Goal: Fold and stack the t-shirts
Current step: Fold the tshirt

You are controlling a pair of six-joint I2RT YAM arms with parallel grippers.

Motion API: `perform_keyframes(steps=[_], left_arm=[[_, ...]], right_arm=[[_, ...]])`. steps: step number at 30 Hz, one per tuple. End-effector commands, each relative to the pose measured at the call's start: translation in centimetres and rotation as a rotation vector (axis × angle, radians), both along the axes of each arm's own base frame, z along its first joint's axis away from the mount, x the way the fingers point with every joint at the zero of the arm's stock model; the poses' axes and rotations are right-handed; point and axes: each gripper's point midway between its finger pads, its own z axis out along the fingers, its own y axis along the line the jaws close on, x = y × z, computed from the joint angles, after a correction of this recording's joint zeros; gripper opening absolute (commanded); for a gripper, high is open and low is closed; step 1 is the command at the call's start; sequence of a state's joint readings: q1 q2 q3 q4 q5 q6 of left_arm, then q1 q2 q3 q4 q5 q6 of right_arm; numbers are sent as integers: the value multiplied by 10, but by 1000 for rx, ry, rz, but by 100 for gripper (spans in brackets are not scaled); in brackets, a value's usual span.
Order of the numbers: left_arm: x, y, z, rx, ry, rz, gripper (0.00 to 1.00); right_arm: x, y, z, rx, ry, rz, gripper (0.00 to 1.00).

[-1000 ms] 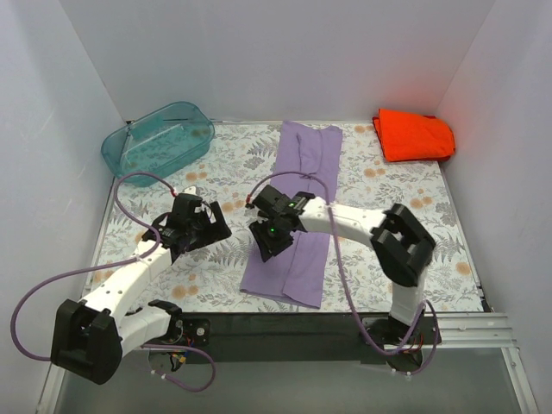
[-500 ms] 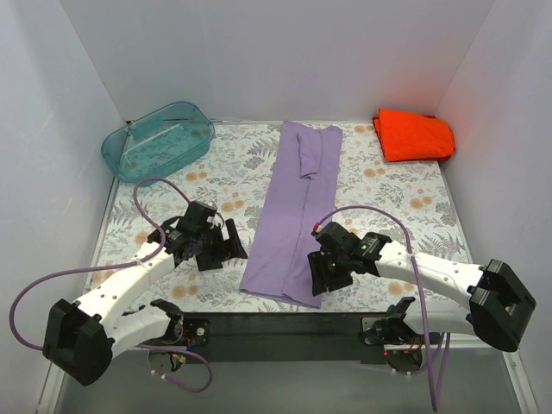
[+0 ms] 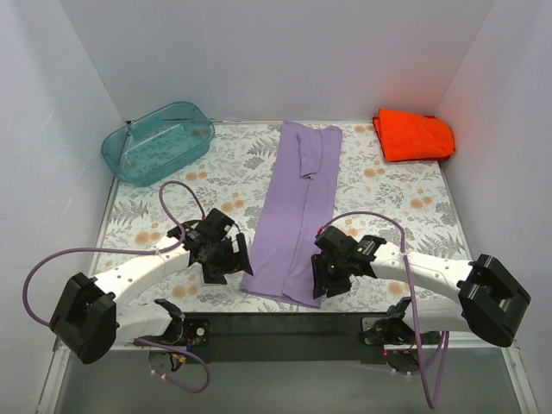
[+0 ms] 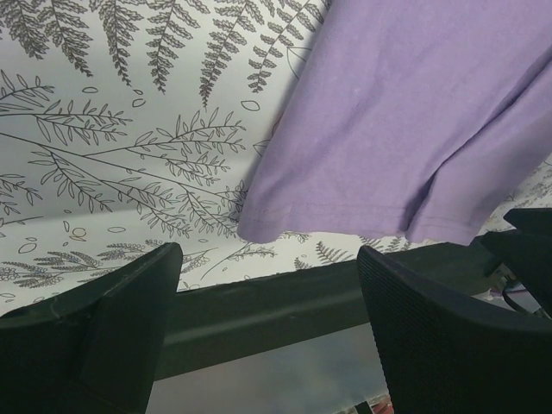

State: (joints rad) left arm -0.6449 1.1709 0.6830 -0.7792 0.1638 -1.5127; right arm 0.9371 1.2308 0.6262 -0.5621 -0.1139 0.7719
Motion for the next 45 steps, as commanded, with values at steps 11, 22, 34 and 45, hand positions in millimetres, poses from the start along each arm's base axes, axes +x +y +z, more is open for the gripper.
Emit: perform_keyframes(steps=[11, 22, 34, 45], left_arm=[[-8, -7, -4, 18, 14, -11, 82], [-15, -11, -9, 24, 36, -24, 82], [-21, -19, -18, 59, 79, -59, 68], [-19, -19, -33, 129, 99, -73, 48]], right_arm=[[-6, 8, -17, -72, 51, -34, 45], [-11, -2, -25, -184, 74, -23, 35], [-12, -4, -20, -164, 62, -9, 1], [-11, -2, -21, -159, 57, 16, 1]])
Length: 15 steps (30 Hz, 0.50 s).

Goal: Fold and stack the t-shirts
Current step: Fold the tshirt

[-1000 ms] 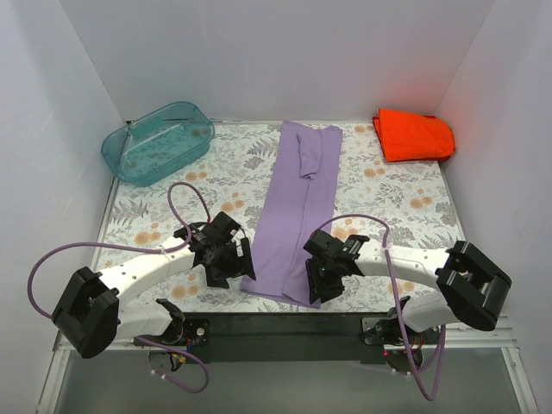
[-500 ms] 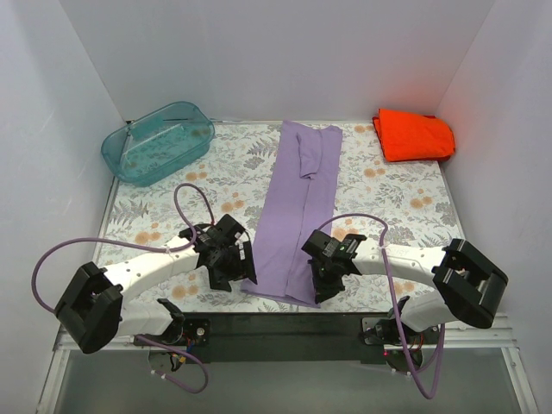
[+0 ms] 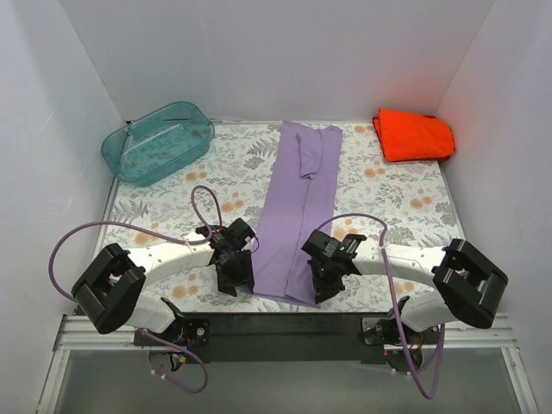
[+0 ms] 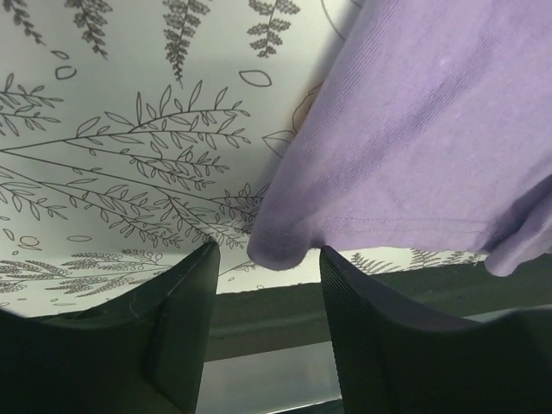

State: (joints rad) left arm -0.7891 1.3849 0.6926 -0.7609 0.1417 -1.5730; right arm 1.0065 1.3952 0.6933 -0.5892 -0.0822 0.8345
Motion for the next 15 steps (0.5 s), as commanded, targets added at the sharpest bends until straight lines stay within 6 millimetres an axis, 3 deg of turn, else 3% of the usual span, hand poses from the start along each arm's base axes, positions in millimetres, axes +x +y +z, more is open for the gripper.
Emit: perform_keyframes(steps=[1, 8, 15], left_arm=[[11, -6, 6, 0, -45, 6, 48], [27, -5, 17, 20, -126, 31, 49], [26, -5, 6, 54, -90, -1, 47]], right_arm=[[-2, -9, -3, -39, -6, 18, 1], [-2, -8, -4, -37, -4, 26, 1], [-2, -8, -4, -37, -2, 28, 1]])
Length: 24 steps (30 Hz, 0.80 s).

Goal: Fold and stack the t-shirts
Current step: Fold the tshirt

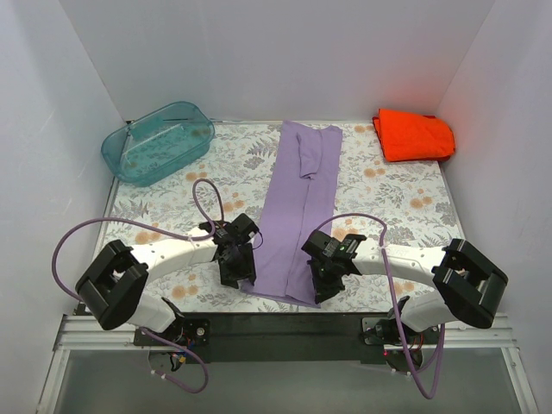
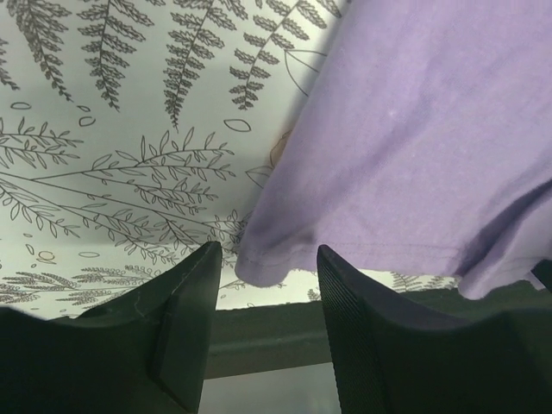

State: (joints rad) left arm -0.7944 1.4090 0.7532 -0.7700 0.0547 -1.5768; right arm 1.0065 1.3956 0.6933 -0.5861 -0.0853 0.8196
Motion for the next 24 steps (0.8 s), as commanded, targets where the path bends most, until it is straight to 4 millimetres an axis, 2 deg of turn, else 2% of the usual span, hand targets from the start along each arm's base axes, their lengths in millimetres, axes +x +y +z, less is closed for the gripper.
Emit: perform_keyframes(steps=[1, 2, 3, 8, 11, 12, 17, 23, 24], left_arm=[[3, -2, -1, 16, -1, -18, 45], [0, -1, -3, 18, 11, -26, 44], [-3, 0, -5, 19, 24, -30, 37], [-15, 6, -11, 19, 56, -35, 20], [-21, 6, -10, 4, 72, -37, 3], [-22, 6, -8, -6, 68, -34, 0], [-44, 1, 9, -58, 99, -44, 0], [-90, -1, 29, -126, 147, -72, 0], [-95, -3, 32, -142, 158, -56, 0]], right_arm=[[-2, -8, -4, -41, 1, 13, 1], [-2, -8, -4, -40, 0, 13, 1], [-2, -8, -4, -40, 0, 13, 1], [-2, -7, -6, -44, 6, 21, 1], [-1, -4, -4, -35, 3, 31, 1], [-1, -3, -2, -26, 6, 42, 1], [-9, 11, 19, 56, 40, 138, 1], [-50, 6, 38, 116, 126, 241, 1], [-64, 4, 38, 126, 164, 269, 1]])
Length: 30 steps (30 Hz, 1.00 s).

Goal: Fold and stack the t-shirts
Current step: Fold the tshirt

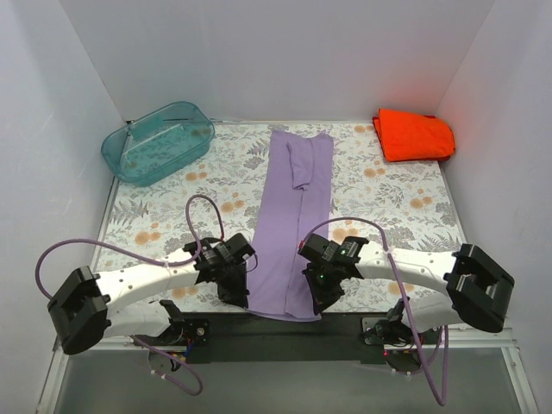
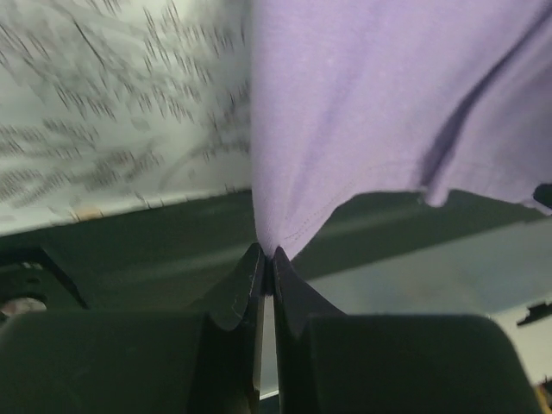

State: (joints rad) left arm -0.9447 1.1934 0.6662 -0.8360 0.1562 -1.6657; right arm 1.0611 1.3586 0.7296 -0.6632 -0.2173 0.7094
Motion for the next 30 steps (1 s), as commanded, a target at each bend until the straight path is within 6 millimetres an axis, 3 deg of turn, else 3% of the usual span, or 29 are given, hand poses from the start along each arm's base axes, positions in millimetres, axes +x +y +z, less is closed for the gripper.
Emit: perform_keyframes(steps=[1, 4, 7, 8, 9, 13, 15, 17, 20, 25, 30], left_arm=[[-38, 3, 10, -37, 112, 20, 0], [-36, -4, 19, -89, 89, 19, 0], [-11, -23, 34, -136, -1, 16, 0], [2, -27, 38, -142, -19, 31, 0], [15, -34, 40, -132, -34, 32, 0], [85, -41, 52, -121, -166, 98, 0], [123, -35, 57, -101, -245, 134, 0], [166, -30, 61, -65, -318, 161, 0], [215, -27, 70, -17, -421, 173, 0], [270, -31, 85, -37, -530, 197, 0], [301, -31, 87, -36, -578, 213, 0]], right_arm=[[-36, -3, 19, 60, 92, 85, 1], [-33, -5, 25, 67, 46, 89, 1], [2, -8, 34, 38, -72, 25, 1], [14, -10, 38, 33, -113, 28, 1], [38, -17, 38, -2, -188, -27, 1], [107, -33, 58, -27, -367, -127, 1], [143, -43, 75, -51, -465, -151, 1], [169, -44, 87, -63, -516, -162, 1], [207, -56, 95, -101, -589, -193, 1], [248, -58, 99, -98, -624, -197, 1], [283, -63, 101, -92, -641, -217, 1]])
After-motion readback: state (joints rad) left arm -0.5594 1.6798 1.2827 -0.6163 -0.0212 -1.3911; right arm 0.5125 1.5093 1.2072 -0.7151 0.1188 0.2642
